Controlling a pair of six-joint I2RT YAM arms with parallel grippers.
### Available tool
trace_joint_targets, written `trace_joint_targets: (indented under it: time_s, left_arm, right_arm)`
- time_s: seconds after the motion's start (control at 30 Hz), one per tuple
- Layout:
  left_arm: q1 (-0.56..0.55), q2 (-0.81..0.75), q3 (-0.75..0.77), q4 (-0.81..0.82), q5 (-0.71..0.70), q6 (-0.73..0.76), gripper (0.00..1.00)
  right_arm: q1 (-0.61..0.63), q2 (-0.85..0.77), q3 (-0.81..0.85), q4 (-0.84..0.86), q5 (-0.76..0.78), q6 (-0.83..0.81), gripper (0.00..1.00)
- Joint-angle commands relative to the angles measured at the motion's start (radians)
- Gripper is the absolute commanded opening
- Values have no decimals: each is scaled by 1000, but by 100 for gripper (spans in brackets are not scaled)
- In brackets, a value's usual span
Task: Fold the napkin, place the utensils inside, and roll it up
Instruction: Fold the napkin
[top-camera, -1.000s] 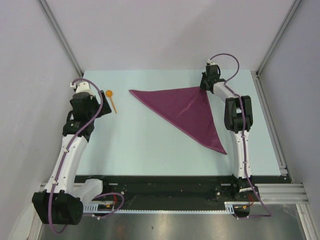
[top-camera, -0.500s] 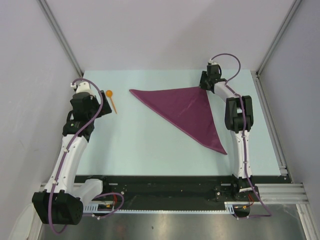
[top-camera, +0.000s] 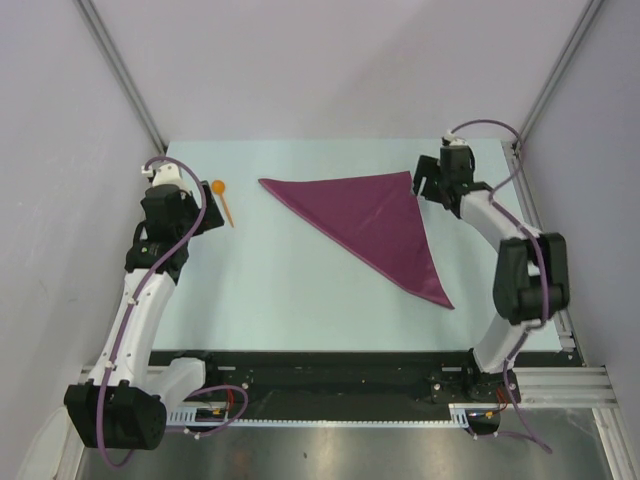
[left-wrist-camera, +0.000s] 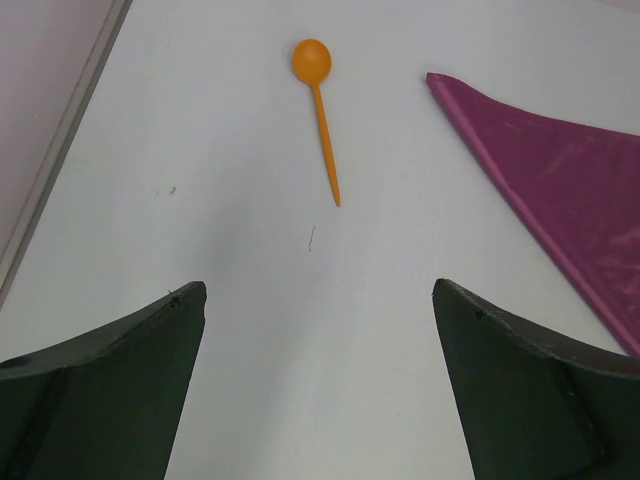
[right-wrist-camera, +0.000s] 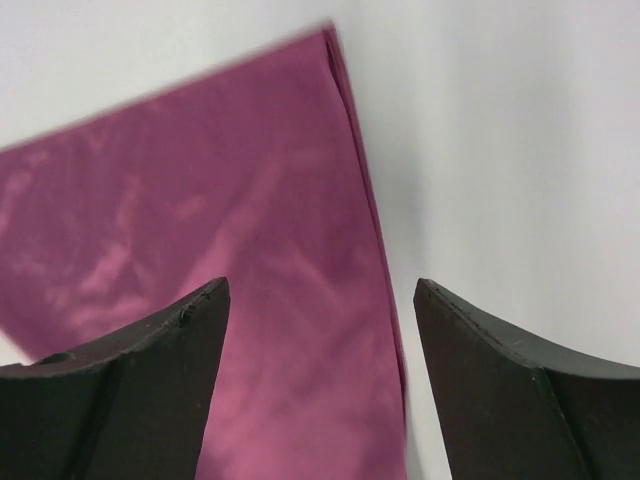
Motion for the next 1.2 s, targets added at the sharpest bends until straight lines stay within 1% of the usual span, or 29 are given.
trace_joint_targets:
  time_s: [0.0, 0.03, 0.07, 0.13, 0.2, 0.23, 0.27, 0.4, 0.5, 0.67, 0.77, 1.0, 1.17]
  left_arm:
    - [9, -21, 4, 28, 20, -10, 100]
    - [9, -23, 2, 28, 23, -10, 100]
    - [9, -26, 2, 30, 28, -12, 100]
    - [9, -29, 1, 28, 31, -13, 100]
    - [9, -35, 1, 31, 38, -15, 100]
    - [9, -37, -1, 33, 41, -15, 100]
    - [9, -40, -1, 33, 51, -19, 100]
    - [9, -43, -1, 36, 72, -26, 100]
    - [9, -43, -2, 36, 83, -29, 100]
    - [9, -47, -4, 36, 84, -30, 100]
    - [9, -47, -1, 34, 86, -32, 100]
    - [9, -38, 1, 34, 100, -35, 100]
    - [9, -37, 1, 34, 98, -35, 100]
  right_arm:
    - [-7, -226, -270, -58, 90, 110, 79]
    - [-12, -304, -312, -104, 97, 134, 79]
    - [-15, -338, -396, -129, 115, 146, 79]
    - [-19, -444, -471, -208, 132, 171, 79]
    - [-25, -515, -570, -261, 133, 196, 79]
    - [-27, -589, -599, -304, 127, 203, 79]
    - [-29, -626, -661, -316, 127, 232, 79]
    - [-36, -777, -760, -339, 136, 263, 76]
    - [-42, -808, -780, -370, 144, 268, 71]
    - [-41, -774, -795, -399, 77, 278, 59]
    - [-36, -770, -808, -395, 51, 291, 56]
    - [-33, -770, -828, -384, 46, 303, 50]
    - [-21, -739, -832, -379, 38, 300, 46]
